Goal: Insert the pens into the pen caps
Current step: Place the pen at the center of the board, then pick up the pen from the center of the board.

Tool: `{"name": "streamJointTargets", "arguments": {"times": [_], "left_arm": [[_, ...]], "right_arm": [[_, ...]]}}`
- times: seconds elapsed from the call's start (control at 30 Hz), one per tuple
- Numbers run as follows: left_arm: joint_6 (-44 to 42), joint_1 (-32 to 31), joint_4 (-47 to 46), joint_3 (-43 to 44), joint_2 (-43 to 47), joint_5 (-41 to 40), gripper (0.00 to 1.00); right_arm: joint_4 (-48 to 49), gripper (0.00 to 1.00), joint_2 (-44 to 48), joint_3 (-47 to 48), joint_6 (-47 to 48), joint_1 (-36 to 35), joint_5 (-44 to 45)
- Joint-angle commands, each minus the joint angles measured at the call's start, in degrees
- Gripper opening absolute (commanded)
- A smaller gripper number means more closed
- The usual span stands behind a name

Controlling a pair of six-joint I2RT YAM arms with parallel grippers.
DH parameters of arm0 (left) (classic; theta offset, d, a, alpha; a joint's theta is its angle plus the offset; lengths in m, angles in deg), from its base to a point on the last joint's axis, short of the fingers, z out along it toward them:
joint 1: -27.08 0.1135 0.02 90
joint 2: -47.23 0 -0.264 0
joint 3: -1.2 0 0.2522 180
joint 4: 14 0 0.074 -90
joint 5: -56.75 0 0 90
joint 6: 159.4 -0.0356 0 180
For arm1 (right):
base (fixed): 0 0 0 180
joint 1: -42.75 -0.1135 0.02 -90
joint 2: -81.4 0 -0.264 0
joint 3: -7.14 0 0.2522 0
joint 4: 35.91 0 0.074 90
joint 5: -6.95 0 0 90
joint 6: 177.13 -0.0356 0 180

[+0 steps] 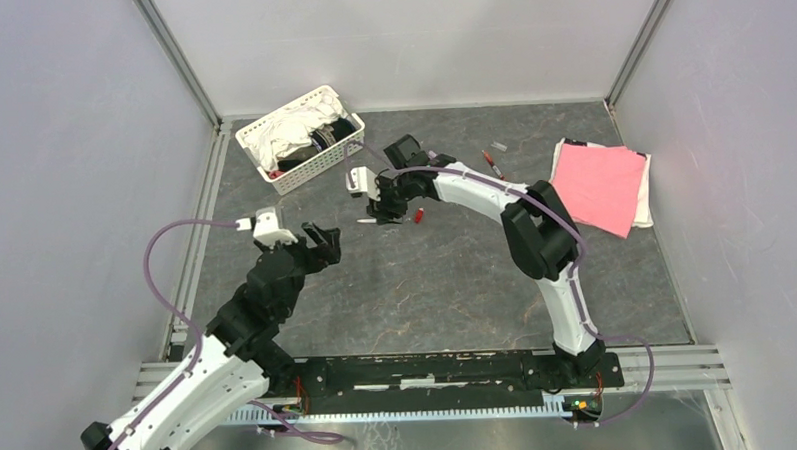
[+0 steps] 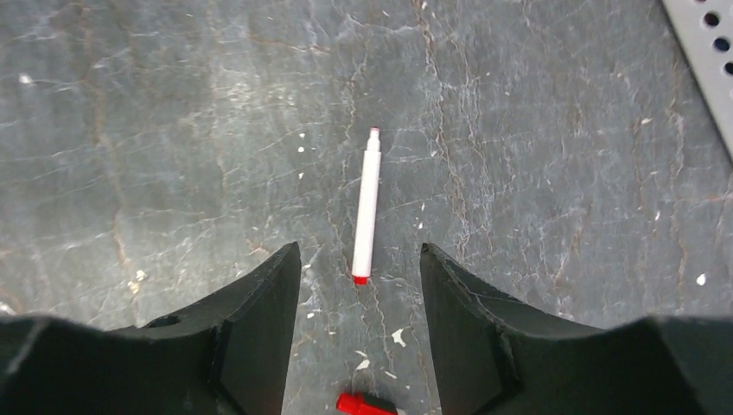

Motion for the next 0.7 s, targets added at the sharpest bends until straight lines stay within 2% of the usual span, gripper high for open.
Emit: {"name": "streamJointTargets", "arguments": {"times": [0.0, 0.5, 0.67], "left_arm": [[3.06, 0.24, 3.31, -1.28, 3.71, -5.89, 0.87], [3.89, 0.24, 4.8, -2.23, 7.86, -6.46, 0.86], [4.53, 0.24, 4.84, -2.3, 8.13, -5.92, 0.86]], "right_arm": [[-1.41, 0.58, -3.63, 4.72, -5.28, -0.43, 6.29], [-0.52, 0.47, -9.02, 5.31, -7.93, -0.58, 7.53], [-1.31, 0.39, -9.94, 4.77, -7.06, -0.69, 8.75]]}}
